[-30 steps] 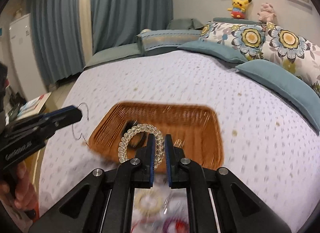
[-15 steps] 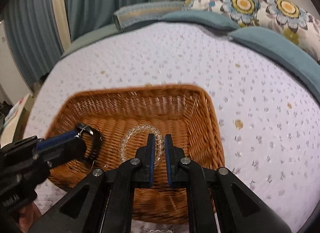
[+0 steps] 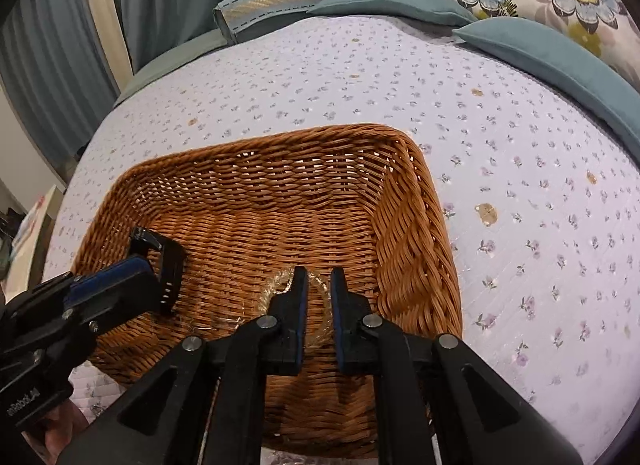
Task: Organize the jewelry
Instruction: 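Carry both bracelets into the wicker basket and open both tools, then grasp the silver hair clip with the left tool while the right tool grasps the cream coil hair tie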
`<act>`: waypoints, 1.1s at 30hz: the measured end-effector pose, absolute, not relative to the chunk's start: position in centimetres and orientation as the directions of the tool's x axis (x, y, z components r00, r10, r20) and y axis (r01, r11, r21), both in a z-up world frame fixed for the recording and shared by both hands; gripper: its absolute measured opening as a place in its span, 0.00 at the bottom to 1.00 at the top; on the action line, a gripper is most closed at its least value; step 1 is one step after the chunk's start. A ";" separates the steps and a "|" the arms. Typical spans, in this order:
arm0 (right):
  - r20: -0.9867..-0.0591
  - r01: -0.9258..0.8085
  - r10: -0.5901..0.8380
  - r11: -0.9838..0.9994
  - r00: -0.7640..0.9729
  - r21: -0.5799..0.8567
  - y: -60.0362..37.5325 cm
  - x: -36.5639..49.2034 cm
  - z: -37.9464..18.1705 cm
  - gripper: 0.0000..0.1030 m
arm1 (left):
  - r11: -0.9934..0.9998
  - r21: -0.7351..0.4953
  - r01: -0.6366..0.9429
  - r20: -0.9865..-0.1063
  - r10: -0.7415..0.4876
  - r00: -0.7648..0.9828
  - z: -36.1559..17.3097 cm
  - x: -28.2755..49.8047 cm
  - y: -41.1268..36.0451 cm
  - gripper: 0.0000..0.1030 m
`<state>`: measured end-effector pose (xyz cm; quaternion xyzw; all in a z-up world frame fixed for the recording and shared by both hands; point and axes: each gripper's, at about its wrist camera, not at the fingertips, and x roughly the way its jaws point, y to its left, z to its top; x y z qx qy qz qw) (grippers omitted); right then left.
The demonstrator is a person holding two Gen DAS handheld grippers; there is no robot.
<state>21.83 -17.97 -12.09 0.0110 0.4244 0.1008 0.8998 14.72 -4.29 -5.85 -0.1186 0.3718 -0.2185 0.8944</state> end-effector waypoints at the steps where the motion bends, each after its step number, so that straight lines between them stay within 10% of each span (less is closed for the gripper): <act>1: -0.755 -0.167 0.189 0.980 0.627 0.106 -18.1 21.6 -11.9 0.31 | 0.874 -0.380 0.303 -0.607 -0.483 0.631 -5.7 14.6 -4.2 0.47; 18: -0.603 -0.253 0.288 0.957 0.744 0.145 -17.9 11.3 -5.1 0.35 | 0.854 -0.432 0.290 -0.432 -0.479 0.764 3.0 4.5 2.9 0.52; 33: -0.673 -0.334 0.346 0.930 0.654 0.155 -17.2 7.8 -10.2 0.35 | 0.853 -0.444 0.275 -0.542 -0.500 0.676 -2.6 -0.1 5.0 0.51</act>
